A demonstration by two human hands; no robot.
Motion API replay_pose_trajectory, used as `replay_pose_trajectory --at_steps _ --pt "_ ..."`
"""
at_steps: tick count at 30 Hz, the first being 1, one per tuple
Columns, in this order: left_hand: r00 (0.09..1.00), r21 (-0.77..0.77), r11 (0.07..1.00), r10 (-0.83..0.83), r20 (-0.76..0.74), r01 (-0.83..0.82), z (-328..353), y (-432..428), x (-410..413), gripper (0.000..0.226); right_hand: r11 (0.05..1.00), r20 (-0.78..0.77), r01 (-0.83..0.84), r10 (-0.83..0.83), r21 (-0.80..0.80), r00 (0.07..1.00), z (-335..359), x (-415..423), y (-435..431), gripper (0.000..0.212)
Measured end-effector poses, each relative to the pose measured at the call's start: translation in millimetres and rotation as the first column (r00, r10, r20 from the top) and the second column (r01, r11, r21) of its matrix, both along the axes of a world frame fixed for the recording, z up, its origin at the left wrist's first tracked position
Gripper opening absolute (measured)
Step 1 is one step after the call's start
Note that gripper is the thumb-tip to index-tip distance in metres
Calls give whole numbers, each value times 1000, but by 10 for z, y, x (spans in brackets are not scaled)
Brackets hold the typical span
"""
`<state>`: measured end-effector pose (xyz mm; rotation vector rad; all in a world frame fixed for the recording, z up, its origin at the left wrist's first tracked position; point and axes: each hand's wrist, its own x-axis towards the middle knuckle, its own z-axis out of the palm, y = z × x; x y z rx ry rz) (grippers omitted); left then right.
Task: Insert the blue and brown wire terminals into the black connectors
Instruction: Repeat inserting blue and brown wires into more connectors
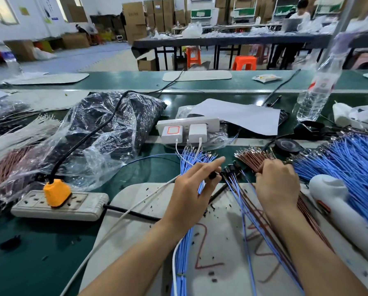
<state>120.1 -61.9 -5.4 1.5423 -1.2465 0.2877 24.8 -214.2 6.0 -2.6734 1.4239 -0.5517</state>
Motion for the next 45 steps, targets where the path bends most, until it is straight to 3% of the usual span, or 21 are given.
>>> replay_pose_trajectory --at_steps 7,10,13,15,18,22,25,28,32,35,38,42,45 --pt "996 13 996 82 25 -83 17 5 -5 31 988 328 -59 103 -141 939 19 9 90 5" --pt "998 29 998 63 16 -64 29 7 2 29 931 485 -279 362 -235 796 59 19 174 5" --pt "998 38 999 -6 -61 8 58 10 -4 33 801 504 -515 594 -304 627 59 19 300 2" --pt "993 54 997 -40 -110 47 61 20 -4 33 755 503 -590 642 -287 578 51 18 347 3" --pt "986 51 998 -39 -162 48 36 19 14 30 755 491 -627 627 -191 605 83 12 350 10" --pt "980 -16 997 66 -190 -70 12 -9 23 19 735 494 -676 570 50 656 153 -8 356 6" --pt "963 -69 990 105 -248 -126 4 -5 25 19 709 383 -665 561 235 734 247 -99 262 12" --pt "907 -124 977 110 -407 -174 -4 19 70 17 639 228 -613 583 465 780 343 -280 103 25" --pt "811 -178 961 70 -581 -210 3 27 147 18 494 120 -510 626 704 771 378 -515 11 17" --pt "817 -169 965 71 -572 -202 1 24 142 19 401 164 -482 611 779 774 373 -625 -7 14" --pt "829 -152 972 66 -556 -179 0 32 142 21 368 155 -467 628 804 763 376 -663 6 7" --pt "844 -126 977 82 -530 -174 5 51 167 24 430 173 -490 591 758 788 312 -647 25 10" --pt "827 -125 979 63 -559 -159 10 53 180 23 446 372 -522 382 727 846 190 -626 -34 9"
